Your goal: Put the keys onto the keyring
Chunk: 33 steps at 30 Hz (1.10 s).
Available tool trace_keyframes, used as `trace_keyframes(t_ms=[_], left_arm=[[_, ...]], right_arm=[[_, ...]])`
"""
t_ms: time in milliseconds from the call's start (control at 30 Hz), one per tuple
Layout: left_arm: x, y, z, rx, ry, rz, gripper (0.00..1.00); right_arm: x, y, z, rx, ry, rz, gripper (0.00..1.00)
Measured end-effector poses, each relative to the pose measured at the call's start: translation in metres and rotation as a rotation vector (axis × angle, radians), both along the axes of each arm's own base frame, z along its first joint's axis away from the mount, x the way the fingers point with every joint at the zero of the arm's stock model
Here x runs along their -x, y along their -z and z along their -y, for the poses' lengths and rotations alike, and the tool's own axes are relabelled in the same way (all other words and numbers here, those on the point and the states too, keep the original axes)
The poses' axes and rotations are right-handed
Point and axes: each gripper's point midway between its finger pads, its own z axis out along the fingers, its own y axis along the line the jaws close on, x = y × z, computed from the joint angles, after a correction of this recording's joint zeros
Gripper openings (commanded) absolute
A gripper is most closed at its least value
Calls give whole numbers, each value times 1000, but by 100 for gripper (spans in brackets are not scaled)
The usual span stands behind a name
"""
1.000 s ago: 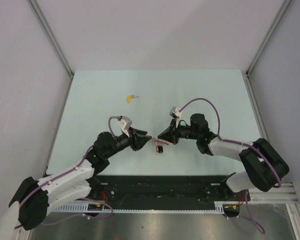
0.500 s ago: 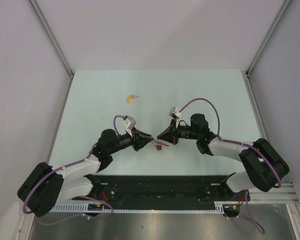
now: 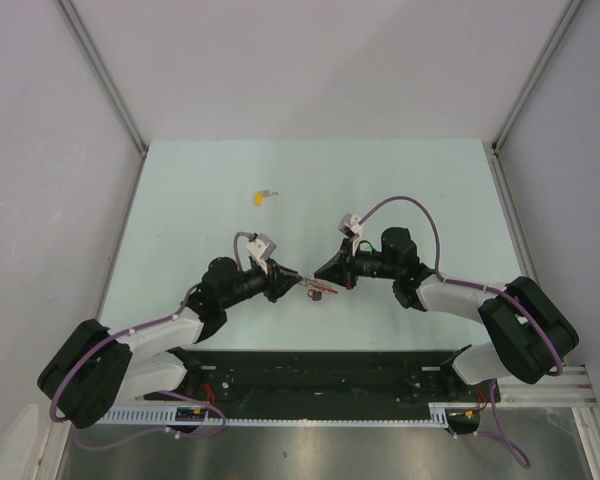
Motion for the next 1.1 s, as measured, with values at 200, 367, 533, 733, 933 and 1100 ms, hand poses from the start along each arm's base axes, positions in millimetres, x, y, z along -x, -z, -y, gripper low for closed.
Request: trace_keyframes(t_ms=[200,367,533,733,933,1100], left_arm=[[2,15,-2,-72,-9,-26,29],[2,16,2,-94,0,-28,33],[7,11,10,-88,28,-17,35],[11,9,12,-86,42,-15,39],[17,5,15,-77,67,-9,41],[21,6,17,-81,83,-15,42]], right_arm=[[0,0,0,-1,1,-7,0],[0,0,0,-2,2,-11,0],[1,0,0,-2,1,-12,0],[1,0,0,-3,1,-13,0],[1,0,0,-2,1,-14,0],[1,0,0,-2,1,-14,0]])
